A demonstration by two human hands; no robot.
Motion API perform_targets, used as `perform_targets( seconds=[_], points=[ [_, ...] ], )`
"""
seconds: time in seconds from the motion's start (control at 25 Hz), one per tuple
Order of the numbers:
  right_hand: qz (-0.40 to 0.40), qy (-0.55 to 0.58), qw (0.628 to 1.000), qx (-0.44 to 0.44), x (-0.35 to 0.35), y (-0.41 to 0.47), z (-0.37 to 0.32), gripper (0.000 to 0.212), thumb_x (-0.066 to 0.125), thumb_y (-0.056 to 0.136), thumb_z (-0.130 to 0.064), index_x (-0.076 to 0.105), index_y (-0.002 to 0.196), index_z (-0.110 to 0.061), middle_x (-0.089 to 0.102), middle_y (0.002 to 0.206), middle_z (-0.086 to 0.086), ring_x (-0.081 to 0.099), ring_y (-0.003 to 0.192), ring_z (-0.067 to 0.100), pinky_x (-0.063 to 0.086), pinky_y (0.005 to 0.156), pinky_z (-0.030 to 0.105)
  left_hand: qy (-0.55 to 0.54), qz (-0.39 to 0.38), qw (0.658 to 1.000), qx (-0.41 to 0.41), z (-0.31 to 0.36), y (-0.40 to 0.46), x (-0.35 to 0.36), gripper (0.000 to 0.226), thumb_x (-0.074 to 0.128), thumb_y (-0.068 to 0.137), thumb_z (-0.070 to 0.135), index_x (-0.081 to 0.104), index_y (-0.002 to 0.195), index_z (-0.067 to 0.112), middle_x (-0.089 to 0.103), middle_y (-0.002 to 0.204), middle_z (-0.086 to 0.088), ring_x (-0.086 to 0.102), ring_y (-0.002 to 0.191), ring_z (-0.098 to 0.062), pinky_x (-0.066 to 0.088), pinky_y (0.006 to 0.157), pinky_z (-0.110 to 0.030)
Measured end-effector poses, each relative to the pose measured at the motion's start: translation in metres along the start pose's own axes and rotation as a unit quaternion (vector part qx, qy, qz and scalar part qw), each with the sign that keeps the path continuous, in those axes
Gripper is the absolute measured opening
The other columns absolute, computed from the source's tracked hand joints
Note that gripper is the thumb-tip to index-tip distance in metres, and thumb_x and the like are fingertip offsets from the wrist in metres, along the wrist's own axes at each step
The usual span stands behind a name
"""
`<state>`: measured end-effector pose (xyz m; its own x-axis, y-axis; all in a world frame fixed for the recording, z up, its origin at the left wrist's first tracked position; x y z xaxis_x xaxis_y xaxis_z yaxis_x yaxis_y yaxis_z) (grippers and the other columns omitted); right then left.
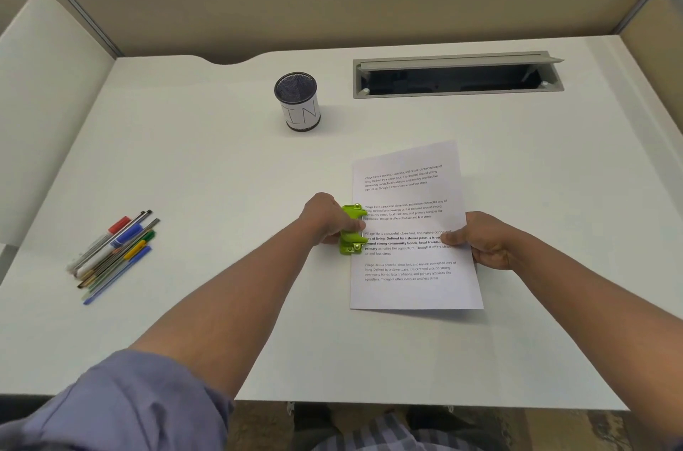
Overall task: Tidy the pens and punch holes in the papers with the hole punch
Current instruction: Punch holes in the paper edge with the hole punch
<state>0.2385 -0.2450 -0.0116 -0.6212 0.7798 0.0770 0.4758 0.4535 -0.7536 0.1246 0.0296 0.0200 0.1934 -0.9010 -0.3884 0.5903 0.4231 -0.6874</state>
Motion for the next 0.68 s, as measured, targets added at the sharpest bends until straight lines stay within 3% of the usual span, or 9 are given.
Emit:
perform_targets(
  seconds=[0.12,0.2,0.28,0.52,0.68],
  points=[
    [-0.012,0.004,1.000,0.006,-0.001,0.002,0.001,0.034,0.059,0.093,0.012,0.065,0.122,-0.005,0.079,0.108,0.010,0.077,0.093,0.027,0.063,0.068,0.040,0.001,-0.014,1.000,-0.024,0.005,0.002,0.001,0.054,0.094,0.067,0.010,0.049,0.096,0.009,0.064,0.111,-0.017,0.073,0.094,-0.033,0.064,0.071,-0.046],
    [-0.015,0.010,1.000,0.007,-0.002,0.004,0.002,0.034,0.059,0.093,0.012,0.065,0.122,-0.006,0.078,0.109,0.010,0.077,0.094,0.027,0.063,0.069,0.040,0.009,-0.026,0.999,-0.029,0.006,0.003,0.000,0.055,0.095,0.067,0.012,0.049,0.098,0.010,0.065,0.109,-0.017,0.073,0.099,-0.035,0.063,0.080,-0.051],
    [-0.015,0.013,1.000,0.008,-0.003,0.007,0.004,0.035,0.060,0.093,0.011,0.065,0.122,-0.006,0.077,0.112,0.011,0.076,0.098,0.029,0.063,0.073,0.041,0.014,-0.038,0.999,-0.025,0.005,0.005,-0.001,0.053,0.095,0.067,0.015,0.049,0.094,0.010,0.063,0.104,-0.014,0.073,0.098,-0.034,0.063,0.081,-0.049],
    [-0.023,0.013,1.000,0.010,-0.005,0.008,0.004,0.034,0.060,0.092,0.011,0.066,0.120,-0.008,0.077,0.114,0.010,0.076,0.099,0.028,0.063,0.075,0.042,-0.030,-0.050,0.998,-0.013,-0.001,0.005,-0.005,0.043,0.091,0.073,0.014,0.051,0.088,0.011,0.066,0.089,-0.011,0.072,0.070,-0.023,0.063,0.062,-0.035],
    [-0.017,0.008,1.000,0.009,-0.005,0.010,0.003,0.034,0.061,0.092,0.011,0.066,0.120,-0.008,0.077,0.115,0.011,0.075,0.102,0.031,0.062,0.080,0.045,-0.008,-0.057,0.998,0.003,-0.005,0.006,-0.012,0.036,0.087,0.077,0.008,0.051,0.077,0.013,0.066,0.090,-0.013,0.070,0.082,-0.028,0.062,0.083,-0.044]
  ],
)
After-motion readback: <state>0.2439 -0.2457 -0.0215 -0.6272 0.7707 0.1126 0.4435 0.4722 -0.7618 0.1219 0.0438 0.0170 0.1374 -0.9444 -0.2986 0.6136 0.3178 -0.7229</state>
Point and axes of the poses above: each hand's wrist, its own y-axis towards the middle knuckle, its own x-axis out of the palm, z = x × y, the point moved 1 cm from there along y, towards the middle knuckle
